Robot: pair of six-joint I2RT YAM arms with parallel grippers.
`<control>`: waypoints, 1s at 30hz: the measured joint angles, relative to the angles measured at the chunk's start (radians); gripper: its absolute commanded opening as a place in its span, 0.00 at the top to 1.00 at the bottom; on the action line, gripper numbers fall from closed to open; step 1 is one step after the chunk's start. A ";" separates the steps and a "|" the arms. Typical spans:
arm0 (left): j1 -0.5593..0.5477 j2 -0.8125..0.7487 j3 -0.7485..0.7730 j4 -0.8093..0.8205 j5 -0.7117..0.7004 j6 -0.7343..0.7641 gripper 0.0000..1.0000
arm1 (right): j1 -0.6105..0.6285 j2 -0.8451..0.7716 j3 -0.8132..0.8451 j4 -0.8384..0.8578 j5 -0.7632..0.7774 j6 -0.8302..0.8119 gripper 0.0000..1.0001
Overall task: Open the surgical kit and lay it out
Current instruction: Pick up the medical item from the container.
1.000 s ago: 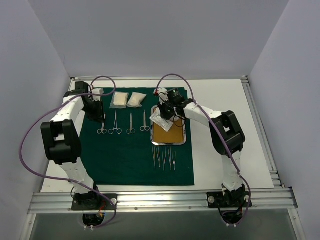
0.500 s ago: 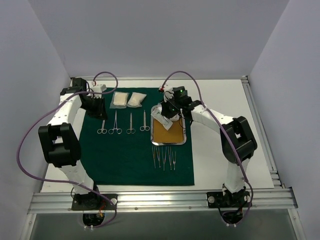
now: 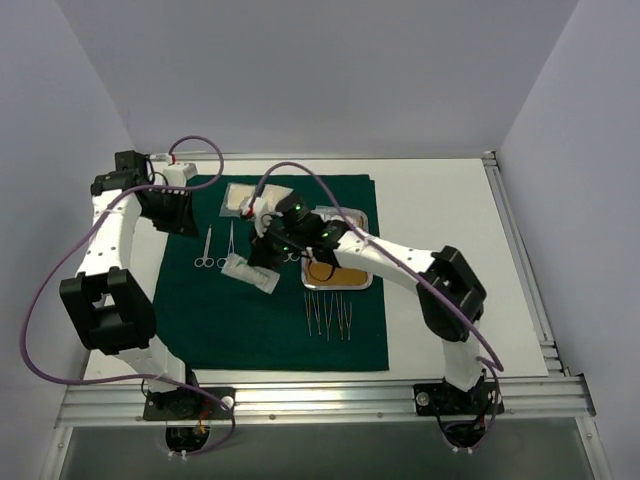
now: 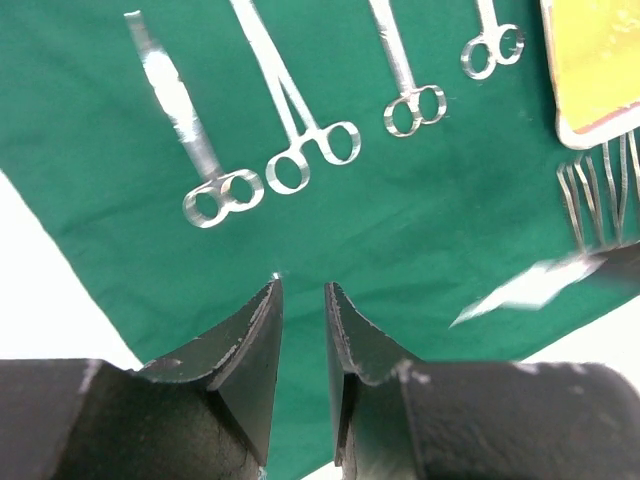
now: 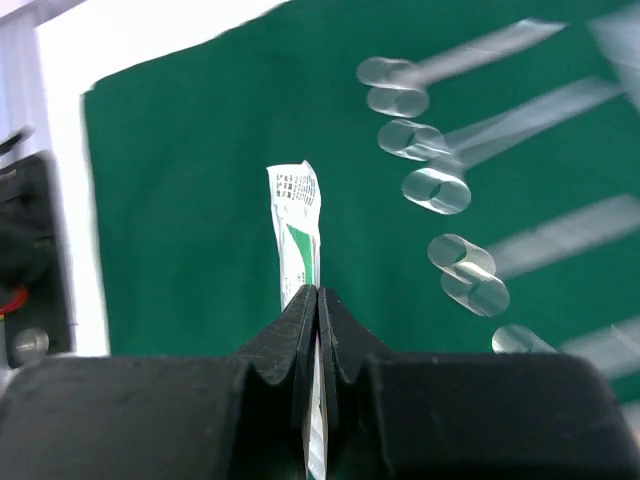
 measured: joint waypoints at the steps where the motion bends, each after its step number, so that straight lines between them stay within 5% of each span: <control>1: 0.016 -0.013 -0.002 -0.003 -0.002 0.006 0.67 | 0.030 0.033 0.030 0.002 -0.017 -0.001 1.00; 13: 0.113 -0.044 -0.026 -0.027 -0.018 0.044 0.67 | 0.140 0.459 0.282 -0.082 -0.116 -0.038 1.00; 25: 0.116 -0.043 -0.026 -0.031 -0.016 0.048 0.67 | 0.148 0.523 0.481 -0.184 -0.092 -0.171 1.00; 30: 0.116 -0.037 -0.026 -0.032 -0.013 0.053 0.65 | 0.152 0.564 0.529 -0.223 -0.072 -0.203 0.66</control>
